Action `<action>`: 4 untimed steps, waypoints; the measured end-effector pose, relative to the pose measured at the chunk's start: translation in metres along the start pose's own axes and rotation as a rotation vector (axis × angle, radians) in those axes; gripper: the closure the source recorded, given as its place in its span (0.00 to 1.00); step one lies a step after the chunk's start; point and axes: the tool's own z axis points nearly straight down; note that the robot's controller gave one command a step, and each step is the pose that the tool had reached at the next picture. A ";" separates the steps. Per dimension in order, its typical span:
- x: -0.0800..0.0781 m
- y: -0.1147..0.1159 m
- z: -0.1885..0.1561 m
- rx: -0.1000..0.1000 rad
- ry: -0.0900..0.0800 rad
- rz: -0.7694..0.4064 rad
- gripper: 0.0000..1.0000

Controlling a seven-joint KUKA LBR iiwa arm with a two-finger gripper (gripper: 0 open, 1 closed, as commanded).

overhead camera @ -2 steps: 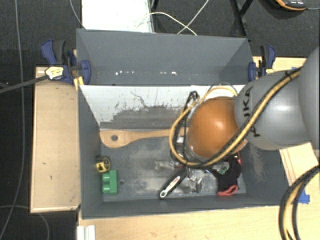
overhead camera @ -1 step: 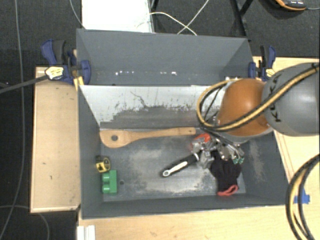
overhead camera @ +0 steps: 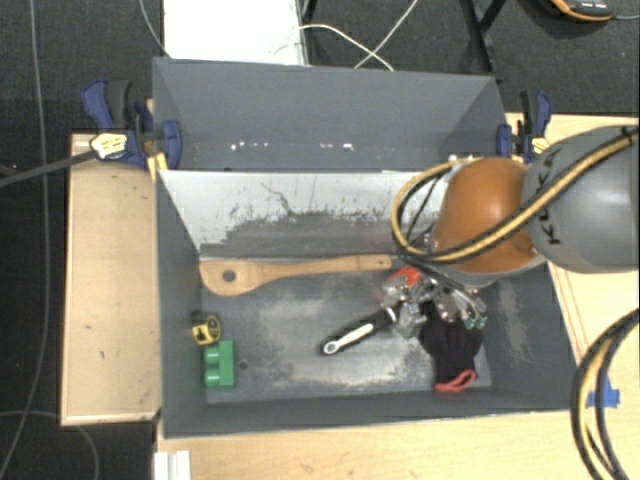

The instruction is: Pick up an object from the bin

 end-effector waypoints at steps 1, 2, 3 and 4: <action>0.000 0.000 -0.006 0.000 -0.002 0.002 1.00; 0.000 0.000 -0.031 -0.001 -0.001 0.003 1.00; -0.001 0.000 -0.050 0.000 -0.004 0.006 1.00; -0.001 0.000 -0.086 -0.001 -0.001 0.009 1.00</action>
Offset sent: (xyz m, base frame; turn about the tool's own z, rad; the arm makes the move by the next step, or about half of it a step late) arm -0.0001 0.0002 0.0455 0.0010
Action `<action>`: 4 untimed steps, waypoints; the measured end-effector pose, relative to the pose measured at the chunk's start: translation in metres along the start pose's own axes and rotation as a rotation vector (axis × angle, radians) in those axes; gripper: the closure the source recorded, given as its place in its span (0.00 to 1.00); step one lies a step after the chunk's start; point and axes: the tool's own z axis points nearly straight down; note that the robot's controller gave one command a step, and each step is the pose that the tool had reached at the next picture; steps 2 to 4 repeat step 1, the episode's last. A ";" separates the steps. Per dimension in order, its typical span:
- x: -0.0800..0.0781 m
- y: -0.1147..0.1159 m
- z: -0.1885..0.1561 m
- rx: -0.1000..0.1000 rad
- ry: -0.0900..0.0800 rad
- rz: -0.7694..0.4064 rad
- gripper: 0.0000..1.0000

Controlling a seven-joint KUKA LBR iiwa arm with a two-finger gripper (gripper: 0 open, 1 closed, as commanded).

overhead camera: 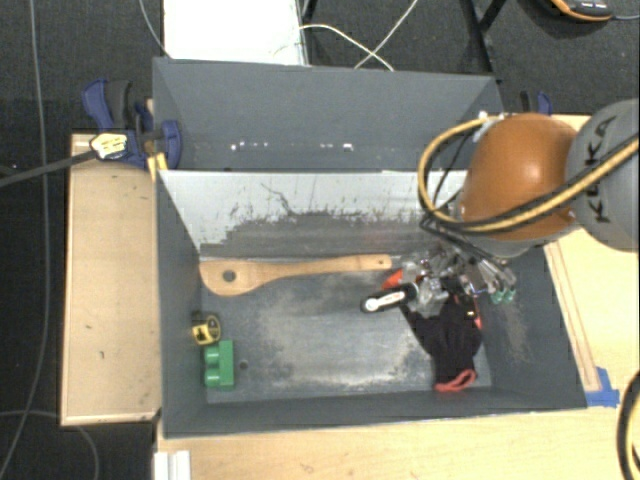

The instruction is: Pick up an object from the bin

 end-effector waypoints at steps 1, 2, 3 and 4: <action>-0.002 0.000 -0.031 0.002 -0.004 0.004 1.00; -0.002 0.000 -0.031 0.002 -0.004 0.004 1.00; -0.002 0.000 -0.031 0.002 -0.004 0.004 1.00; -0.002 0.000 -0.031 0.002 -0.004 0.004 1.00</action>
Offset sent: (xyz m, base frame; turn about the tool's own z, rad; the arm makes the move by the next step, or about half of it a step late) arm 0.0017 -0.0002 0.0292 0.0023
